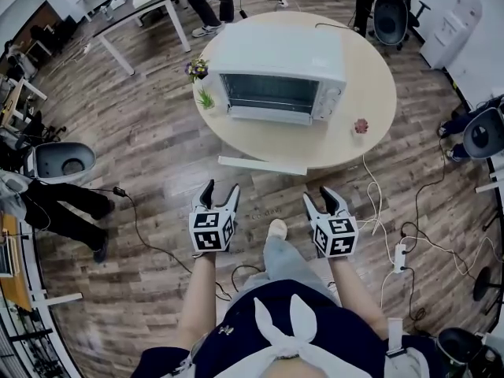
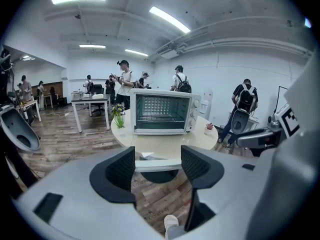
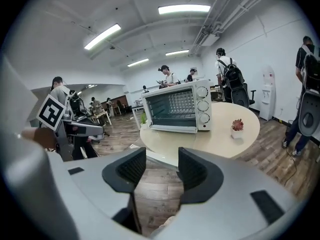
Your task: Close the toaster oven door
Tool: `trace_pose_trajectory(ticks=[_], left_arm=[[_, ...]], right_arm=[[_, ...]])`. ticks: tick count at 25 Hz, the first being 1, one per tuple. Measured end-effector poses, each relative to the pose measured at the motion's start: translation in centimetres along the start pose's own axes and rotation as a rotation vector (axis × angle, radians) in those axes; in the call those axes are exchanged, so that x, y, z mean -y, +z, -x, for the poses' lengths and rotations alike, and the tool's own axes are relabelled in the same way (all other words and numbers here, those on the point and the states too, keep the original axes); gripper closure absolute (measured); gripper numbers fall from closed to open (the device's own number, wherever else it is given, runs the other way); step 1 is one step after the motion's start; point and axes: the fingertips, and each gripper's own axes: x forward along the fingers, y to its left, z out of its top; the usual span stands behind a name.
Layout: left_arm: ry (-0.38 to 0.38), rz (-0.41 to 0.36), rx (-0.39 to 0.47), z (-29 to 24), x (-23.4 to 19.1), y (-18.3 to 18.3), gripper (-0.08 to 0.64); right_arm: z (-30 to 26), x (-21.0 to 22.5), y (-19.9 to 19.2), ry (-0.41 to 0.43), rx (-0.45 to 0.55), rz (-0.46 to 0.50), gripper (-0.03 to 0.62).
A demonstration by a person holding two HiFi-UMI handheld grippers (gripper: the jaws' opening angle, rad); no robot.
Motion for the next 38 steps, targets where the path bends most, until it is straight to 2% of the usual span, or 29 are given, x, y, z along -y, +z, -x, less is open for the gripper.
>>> trace_pose_trajectory(ticks=[6,10,15,21,25,34,38], left_arm=[[-0.006,-0.015,-0.069,-3.6,-2.3,-1.2,0.281],[-0.016,0.018,-0.129,-5.9,-3.5,-2.8,0.281],[-0.023,0.072,-0.191,-8.3,-4.5,-4.0,0.281],[-0.018,0.097,-0.246,-10.1,-5.7,-5.2,0.281],[-0.032,0.18,-0.26,-11.1,-6.5,-5.3,0.282],[-0.031,0.298,-0.286,-13.4,-9.0,-6.2,0.281],[-0.039,0.379,-0.3,-14.4,-8.9,-6.7,0.281]], right_arm=[[-2.8,1.4,-1.4,0.007,-0.034,-0.076,0.394],[-4.7,2.7,-3.1,0.008,-0.068,-0.165,0.397],[-6.3,3.8,-4.5,0.0,-0.12,-0.194,0.399],[-8.0,4.2,-5.8,0.033,-0.171,-0.244,0.4],[-9.5,5.0,-6.2,0.042,-0.195,-0.281,0.4],[-12.8,5.5,-7.3,0.083,-0.248,-0.355,0.399],[-13.5,5.7,-7.5,0.102,-0.263,-0.387,0.399]])
